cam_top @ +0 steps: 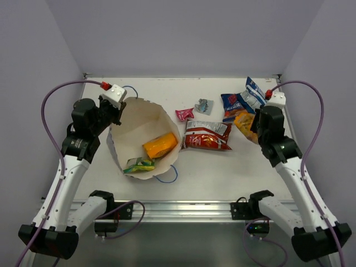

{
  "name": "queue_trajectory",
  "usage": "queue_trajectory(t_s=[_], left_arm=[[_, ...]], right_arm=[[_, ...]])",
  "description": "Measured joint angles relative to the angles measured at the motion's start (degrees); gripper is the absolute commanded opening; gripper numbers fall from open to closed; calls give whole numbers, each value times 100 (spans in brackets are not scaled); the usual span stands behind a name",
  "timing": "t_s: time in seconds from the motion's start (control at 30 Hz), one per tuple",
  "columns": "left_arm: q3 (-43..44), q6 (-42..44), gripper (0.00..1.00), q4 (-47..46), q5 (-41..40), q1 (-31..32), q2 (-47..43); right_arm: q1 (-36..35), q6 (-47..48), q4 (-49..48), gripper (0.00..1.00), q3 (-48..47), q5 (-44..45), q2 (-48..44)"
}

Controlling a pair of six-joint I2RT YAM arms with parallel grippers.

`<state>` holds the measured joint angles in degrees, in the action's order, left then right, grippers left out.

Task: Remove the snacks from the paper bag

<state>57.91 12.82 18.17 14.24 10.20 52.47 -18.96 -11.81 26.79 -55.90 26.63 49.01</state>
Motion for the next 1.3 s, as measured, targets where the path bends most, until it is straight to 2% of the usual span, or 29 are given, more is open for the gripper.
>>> queue_trajectory(t_s=[0.13, 0.27, 0.3, 0.33, 0.37, 0.43, 0.47, 0.53, 0.67, 0.73, 0.9, 1.0, 1.1, 1.3], left_arm=[[39, -2, 0, -52, 20, 0, 13], [39, -11, 0, -85, 55, 0, 9], [39, -13, 0, -83, 57, 0, 2], [39, -17, 0, -83, 57, 0, -7], [39, -22, 0, -83, 63, 0, -20], [39, -24, 0, -81, 90, 0, -50], [39, -24, 0, -81, 103, 0, -68], [39, -24, 0, -70, 140, 0, -101], [39, -24, 0, -39, 181, 0, -153], [39, -24, 0, -15, 195, 0, -179], [39, -11, 0, 37, 236, 0, -271], [39, 24, 0, 39, 337, 0, -315], [37, 42, 0, 37, 474, 0, -332], [35, 186, 0, 39, 660, 0, -358]], right_arm=[[1060, -529, 264, 0, 367, -216, 695], [1438, -885, 96, 0, 734, -350, 1040], [1460, -953, 24, 5, 800, -391, 1121], [1460, -1012, -83, 24, 844, -442, 1193], [1460, -1104, -179, 31, 868, -525, 1268], [1449, -1189, -433, 39, 949, -741, 1327], [1427, -1231, -529, 47, 1016, -885, 1316], [1322, -1316, -632, 53, 1185, -1150, 1211], [581, -1399, -433, 62, 1381, -1513, 684], [94, -1416, -275, 70, 1340, -1700, 289], [-874, -1226, 0, 77, 634, -2070, -415], [-1274, -933, -109, 83, 157, -2592, -557], [-1781, -511, -164, 86, -382, -3077, -376], [-3064, 586, -402, 88, -1268, -3698, 901]])
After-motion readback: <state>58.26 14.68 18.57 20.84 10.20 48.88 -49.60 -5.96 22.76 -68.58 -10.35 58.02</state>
